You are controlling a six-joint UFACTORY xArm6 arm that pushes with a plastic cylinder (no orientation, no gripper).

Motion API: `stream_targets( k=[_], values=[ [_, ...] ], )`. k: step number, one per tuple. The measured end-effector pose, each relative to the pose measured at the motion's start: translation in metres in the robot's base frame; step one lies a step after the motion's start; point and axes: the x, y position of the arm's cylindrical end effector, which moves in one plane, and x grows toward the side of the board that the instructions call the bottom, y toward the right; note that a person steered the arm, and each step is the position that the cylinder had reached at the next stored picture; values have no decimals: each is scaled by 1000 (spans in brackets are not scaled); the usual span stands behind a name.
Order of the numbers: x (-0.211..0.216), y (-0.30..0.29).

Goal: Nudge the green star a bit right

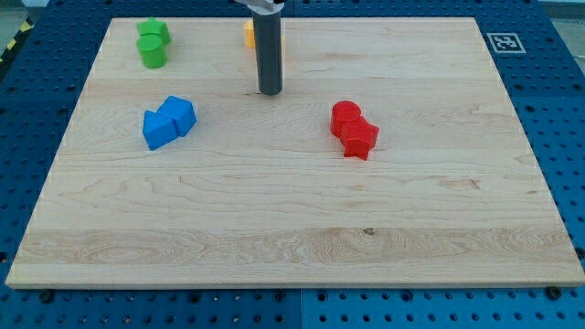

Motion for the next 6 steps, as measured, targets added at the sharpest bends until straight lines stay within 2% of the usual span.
stream_targets(
  k=[2,4,6],
  values=[
    [2,-13],
    [-13,-108],
    [-55,-251]
  ],
)
